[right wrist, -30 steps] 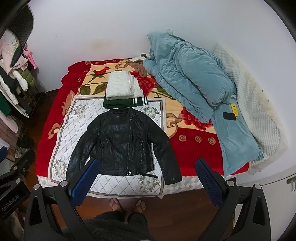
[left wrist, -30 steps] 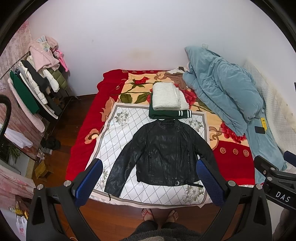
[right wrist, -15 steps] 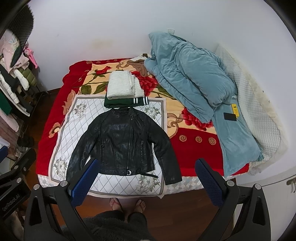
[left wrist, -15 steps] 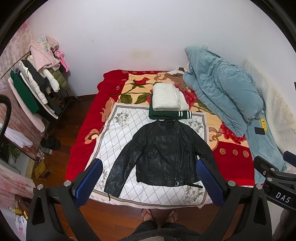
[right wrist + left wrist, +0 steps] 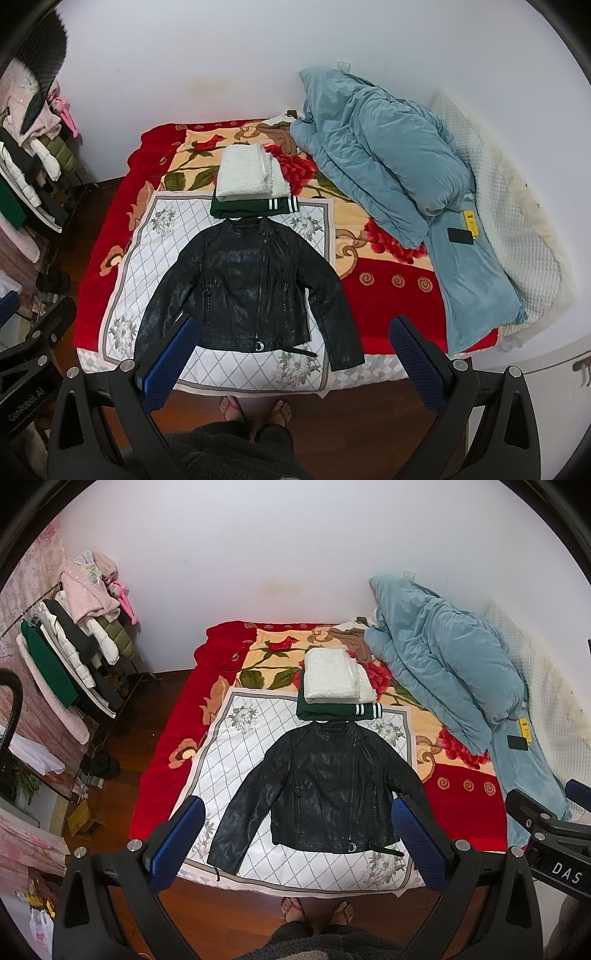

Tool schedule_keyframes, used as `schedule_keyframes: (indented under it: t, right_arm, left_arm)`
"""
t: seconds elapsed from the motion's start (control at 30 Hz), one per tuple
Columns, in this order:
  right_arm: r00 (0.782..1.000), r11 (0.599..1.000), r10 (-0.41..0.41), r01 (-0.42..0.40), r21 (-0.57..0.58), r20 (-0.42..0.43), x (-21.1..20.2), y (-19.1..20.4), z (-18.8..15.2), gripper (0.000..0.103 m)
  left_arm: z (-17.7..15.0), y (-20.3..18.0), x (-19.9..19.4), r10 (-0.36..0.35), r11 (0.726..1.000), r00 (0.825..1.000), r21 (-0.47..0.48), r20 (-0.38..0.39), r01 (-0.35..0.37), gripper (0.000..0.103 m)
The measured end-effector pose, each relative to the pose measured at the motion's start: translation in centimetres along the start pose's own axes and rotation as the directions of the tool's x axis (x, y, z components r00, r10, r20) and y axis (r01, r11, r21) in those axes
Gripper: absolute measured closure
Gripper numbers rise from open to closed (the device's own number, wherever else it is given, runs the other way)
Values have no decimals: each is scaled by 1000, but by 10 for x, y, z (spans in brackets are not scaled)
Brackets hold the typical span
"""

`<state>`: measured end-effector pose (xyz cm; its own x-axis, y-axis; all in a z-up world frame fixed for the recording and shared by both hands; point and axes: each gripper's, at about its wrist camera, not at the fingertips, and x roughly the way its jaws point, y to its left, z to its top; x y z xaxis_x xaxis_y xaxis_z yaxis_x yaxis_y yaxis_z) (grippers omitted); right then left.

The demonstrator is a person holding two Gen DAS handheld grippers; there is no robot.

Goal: Fold large clothes

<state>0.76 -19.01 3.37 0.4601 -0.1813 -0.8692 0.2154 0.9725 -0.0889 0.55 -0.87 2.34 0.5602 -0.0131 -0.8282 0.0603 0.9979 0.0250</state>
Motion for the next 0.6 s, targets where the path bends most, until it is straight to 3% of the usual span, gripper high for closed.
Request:
schedule_keyframes:
  t: [0.23, 0.37, 0.5, 0.6]
  right_arm:
    - [1000, 1000, 12, -12, 25, -8, 5, 3, 5, 0]
    - [1000, 997, 22, -22, 72, -7, 30, -4, 8, 0]
    - [1000, 987, 0, -2, 162, 11, 91, -35, 11, 0]
    - [994, 963, -42, 66, 263, -98, 167, -74, 4, 0]
  left_arm:
    - [13, -1, 7, 10, 1000, 1000, 12, 18, -10, 0]
    - [22, 5, 35, 55, 998, 997, 34, 61, -58, 0]
    - [27, 4, 97, 149, 983, 983, 88, 110, -159, 0]
    - [24, 1, 159, 207, 972, 975, 96, 87, -215, 0]
